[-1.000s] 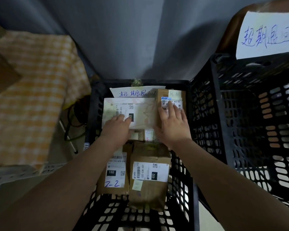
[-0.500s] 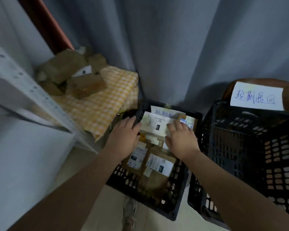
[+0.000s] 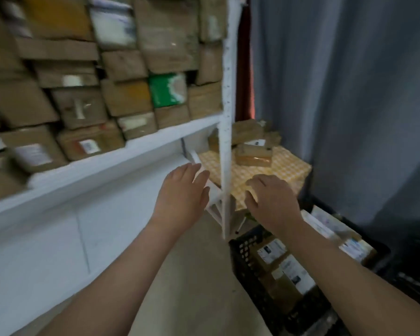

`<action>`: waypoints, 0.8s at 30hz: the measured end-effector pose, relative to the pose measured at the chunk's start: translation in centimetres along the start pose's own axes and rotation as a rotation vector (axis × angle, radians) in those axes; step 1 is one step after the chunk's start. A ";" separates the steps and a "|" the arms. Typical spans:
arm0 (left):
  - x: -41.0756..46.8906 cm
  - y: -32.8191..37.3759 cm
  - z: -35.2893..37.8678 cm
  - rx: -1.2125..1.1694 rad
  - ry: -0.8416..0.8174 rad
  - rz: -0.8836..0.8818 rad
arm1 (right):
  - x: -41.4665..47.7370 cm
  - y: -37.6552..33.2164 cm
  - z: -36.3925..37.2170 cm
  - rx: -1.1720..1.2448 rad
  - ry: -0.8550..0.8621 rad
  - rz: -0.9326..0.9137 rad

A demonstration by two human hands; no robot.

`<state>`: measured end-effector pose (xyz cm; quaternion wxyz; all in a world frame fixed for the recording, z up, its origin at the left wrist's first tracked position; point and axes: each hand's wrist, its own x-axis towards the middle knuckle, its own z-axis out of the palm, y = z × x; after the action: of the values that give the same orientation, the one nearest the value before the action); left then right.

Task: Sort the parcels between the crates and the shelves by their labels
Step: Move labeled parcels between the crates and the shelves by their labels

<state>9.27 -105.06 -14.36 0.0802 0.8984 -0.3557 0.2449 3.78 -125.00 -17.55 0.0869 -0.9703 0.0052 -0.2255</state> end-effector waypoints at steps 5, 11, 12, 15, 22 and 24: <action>-6.2 -7.1 -8.2 0.103 0.100 -0.208 | 3.8 -13.0 -1.2 0.201 0.166 -0.197; -16.1 -15.6 -17.2 0.284 0.151 -0.415 | 5.4 -29.3 -1.8 0.382 0.199 -0.427; -18.0 -17.0 -18.6 0.308 0.154 -0.441 | 5.3 -32.0 -1.9 0.401 0.199 -0.466; -23.9 -21.0 -22.7 0.381 0.142 -0.544 | 4.7 -40.3 -1.9 0.447 0.183 -0.577; -37.0 -29.3 -30.8 0.542 0.058 -0.738 | 3.0 -57.7 -0.4 0.525 0.138 -0.713; -39.6 -31.2 -32.2 0.578 0.032 -0.788 | 3.0 -61.7 0.4 0.516 0.109 -0.721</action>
<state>-6.70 -48.12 -5.15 -0.0804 0.9463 0.0950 0.2985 4.85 -64.29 -6.08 0.2418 -0.8433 -0.3853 -0.2861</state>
